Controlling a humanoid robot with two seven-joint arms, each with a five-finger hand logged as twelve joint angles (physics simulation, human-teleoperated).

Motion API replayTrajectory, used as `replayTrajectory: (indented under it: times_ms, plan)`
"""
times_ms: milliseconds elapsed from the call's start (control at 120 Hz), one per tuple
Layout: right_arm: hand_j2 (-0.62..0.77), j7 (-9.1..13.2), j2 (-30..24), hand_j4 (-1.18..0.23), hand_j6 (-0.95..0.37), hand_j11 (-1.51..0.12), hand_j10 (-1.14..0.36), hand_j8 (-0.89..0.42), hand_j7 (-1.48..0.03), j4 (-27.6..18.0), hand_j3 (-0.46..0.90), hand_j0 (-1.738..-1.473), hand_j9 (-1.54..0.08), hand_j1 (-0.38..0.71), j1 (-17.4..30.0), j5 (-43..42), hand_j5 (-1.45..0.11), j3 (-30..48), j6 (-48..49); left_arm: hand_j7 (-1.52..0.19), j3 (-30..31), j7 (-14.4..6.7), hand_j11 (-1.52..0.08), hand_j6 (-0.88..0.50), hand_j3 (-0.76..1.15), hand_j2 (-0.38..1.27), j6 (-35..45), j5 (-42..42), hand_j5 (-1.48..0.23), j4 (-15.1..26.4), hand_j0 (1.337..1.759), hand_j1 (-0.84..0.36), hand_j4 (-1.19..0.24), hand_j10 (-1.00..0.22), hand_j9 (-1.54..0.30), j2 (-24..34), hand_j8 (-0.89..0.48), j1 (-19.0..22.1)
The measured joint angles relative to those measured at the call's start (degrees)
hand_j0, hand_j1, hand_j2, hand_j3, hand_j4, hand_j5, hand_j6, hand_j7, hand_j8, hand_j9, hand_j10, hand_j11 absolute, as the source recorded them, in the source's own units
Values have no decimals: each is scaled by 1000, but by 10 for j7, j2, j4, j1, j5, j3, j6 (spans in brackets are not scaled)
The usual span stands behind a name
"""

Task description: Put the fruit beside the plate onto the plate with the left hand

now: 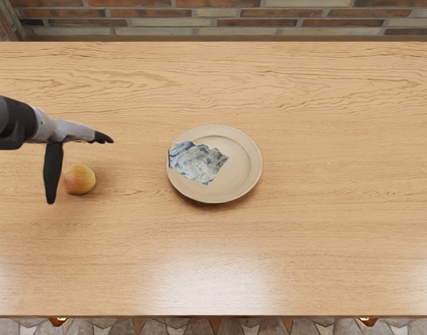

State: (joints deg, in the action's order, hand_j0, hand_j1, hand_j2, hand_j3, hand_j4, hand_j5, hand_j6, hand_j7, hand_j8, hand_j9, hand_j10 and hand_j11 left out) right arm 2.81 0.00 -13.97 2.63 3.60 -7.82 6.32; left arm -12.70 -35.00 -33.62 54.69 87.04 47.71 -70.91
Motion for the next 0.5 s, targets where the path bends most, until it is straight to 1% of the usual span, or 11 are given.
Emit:
replayTrajectory:
  times_ms: [150,292,500]
  plan:
    - [-3,0,0,-13,-12,-16,-12,-12,-16,0,0,-1658,-16,-334,0,0,-16,0,0,0,5,0,0,-6,0,1,36,43,-1,0,1658,349,-5,-4,0,-4,-6,34]
    - [-3,0,0,-12,-12,-16,-12,-12,-16,0,0,-1658,-16,-334,0,0,-16,0,0,-8,6,0,-7,-12,0,2,65,66,-8,1,1658,343,-11,-10,-7,-7,-12,36]
    - [-3,0,0,-13,-13,-17,-13,-13,-17,0,0,-1658,-17,-334,0,0,-17,0,0,-54,9,0,-54,-48,0,10,76,74,-54,1,1658,301,-46,-46,-54,-11,-47,44]
